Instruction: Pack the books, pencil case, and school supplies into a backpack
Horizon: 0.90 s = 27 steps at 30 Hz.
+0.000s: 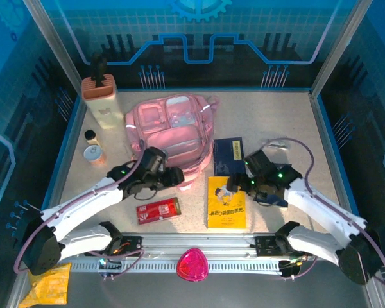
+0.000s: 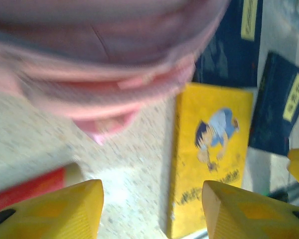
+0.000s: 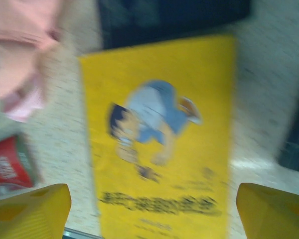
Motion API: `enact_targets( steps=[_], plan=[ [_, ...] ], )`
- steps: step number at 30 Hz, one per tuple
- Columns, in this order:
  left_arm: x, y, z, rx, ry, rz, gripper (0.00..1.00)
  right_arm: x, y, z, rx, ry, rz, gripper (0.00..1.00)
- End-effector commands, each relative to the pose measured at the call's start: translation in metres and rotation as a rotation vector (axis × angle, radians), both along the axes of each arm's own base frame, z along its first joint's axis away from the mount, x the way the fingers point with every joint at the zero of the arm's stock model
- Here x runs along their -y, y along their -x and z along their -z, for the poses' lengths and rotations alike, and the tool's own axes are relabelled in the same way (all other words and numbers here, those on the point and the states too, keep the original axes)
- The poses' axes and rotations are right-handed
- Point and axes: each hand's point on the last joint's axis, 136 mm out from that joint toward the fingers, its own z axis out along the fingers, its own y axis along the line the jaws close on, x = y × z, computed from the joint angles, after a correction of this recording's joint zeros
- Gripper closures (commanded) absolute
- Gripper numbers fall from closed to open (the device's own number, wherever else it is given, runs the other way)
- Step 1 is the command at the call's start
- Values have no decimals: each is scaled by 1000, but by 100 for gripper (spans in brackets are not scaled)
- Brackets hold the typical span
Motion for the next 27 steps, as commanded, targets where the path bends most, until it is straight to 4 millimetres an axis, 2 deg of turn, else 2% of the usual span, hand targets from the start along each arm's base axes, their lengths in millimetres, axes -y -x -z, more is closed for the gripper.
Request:
enact_targets(
  steps=[1, 4, 8, 14, 20, 23, 27],
  plan=[
    [34, 16, 16, -92, 64, -28, 47, 31, 34, 25, -109, 51, 74, 19],
    [61, 27, 25, -95, 54, 14, 47, 34, 48, 38, -138, 28, 78, 23],
    [89, 37, 45, -144, 26, 58, 48, 25, 53, 53, -158, -22, 45, 28],
    [113, 36, 72, -178, 0, 71, 50, 7, 52, 69, -187, -95, -5, 30],
    [122, 34, 92, -200, -9, 82, 53, -7, 54, 78, -199, -153, -54, 41],
    [126, 36, 100, -218, -27, 99, 55, -5, 58, 85, -228, -129, -62, 41],
    [125, 38, 109, -229, -54, 103, 58, -16, 56, 79, -214, -184, -94, 45]
  ],
)
